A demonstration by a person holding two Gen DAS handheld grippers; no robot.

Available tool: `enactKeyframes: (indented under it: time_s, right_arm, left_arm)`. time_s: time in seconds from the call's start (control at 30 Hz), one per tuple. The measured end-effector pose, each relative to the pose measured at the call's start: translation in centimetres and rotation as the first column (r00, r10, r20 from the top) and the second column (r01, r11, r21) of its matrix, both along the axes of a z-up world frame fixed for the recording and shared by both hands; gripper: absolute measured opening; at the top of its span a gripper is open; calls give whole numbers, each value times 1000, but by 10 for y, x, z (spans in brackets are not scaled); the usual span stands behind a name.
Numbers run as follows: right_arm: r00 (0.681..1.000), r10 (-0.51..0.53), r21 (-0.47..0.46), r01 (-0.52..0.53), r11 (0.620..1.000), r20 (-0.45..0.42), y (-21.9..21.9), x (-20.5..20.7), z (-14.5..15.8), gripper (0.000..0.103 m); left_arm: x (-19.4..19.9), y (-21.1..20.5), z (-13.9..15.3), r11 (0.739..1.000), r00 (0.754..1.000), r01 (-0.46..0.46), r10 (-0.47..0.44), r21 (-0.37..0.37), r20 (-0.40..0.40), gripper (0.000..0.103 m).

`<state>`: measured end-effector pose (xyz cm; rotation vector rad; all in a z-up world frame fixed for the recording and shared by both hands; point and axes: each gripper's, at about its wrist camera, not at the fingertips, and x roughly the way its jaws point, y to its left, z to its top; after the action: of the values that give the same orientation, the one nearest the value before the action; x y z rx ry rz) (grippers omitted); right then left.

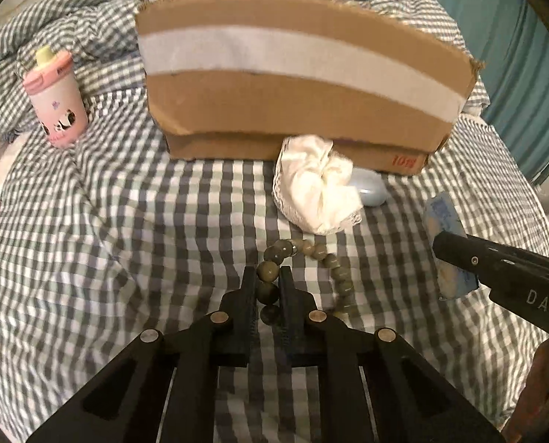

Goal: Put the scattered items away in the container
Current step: 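Grasp the bead bracelet with the left tool while the right tool grasps the tissue pack, then carry the bracelet and tissue pack over the box and open both tools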

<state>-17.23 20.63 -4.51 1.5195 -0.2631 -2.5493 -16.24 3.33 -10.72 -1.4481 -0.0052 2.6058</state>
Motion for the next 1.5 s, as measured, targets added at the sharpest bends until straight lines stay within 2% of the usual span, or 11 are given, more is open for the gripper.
enactKeyframes:
  time_s: [0.27,0.5,0.67,0.8,0.93,0.97,1.0,1.03,1.07,1.33,1.5]
  right_arm:
    - [996,19,0,-19,1000,-86,-11,30,48,34]
    - [991,12,10,-11,1000,-130,-11,75,80,33]
    - [985,11,14,-9,1000,-172,-14,109,103,23]
    - [982,14,14,-12,1000,-187,-15,123,113,22]
    - [990,26,10,-25,1000,-142,-14,119,100,22]
    - [991,32,15,-30,999,-126,-15,117,94,26]
    - [994,34,24,-32,999,-108,-15,115,88,35]
    - [996,40,38,-37,999,-85,-17,113,79,63]
    - [996,46,51,-42,998,-75,-19,113,73,72]
    - [997,18,137,-29,990,80,-14,88,-4,72]
    - [986,19,162,-45,986,163,-13,79,-39,72]
  left_arm:
    - [21,1,47,1000,996,6,-9,-30,-84,11]
    - [57,3,81,999,990,4,-9,-35,-140,11]
    - [87,1,103,1000,983,4,-10,-30,-182,11]
    - [101,-1,113,1000,982,3,-7,-21,-188,11]
    - [106,-5,115,1000,983,-4,1,-16,-184,11]
    - [107,-7,115,1000,983,-8,5,-14,-185,11]
    - [107,-7,115,1000,983,-6,3,-13,-183,11]
    - [107,-8,115,1000,983,-9,7,-13,-182,11]
    - [107,-9,114,1000,984,-14,11,-13,-180,11]
    - [102,-15,109,1000,987,-19,15,-24,-159,11]
    - [101,-16,106,1000,989,-12,8,-26,-150,11]
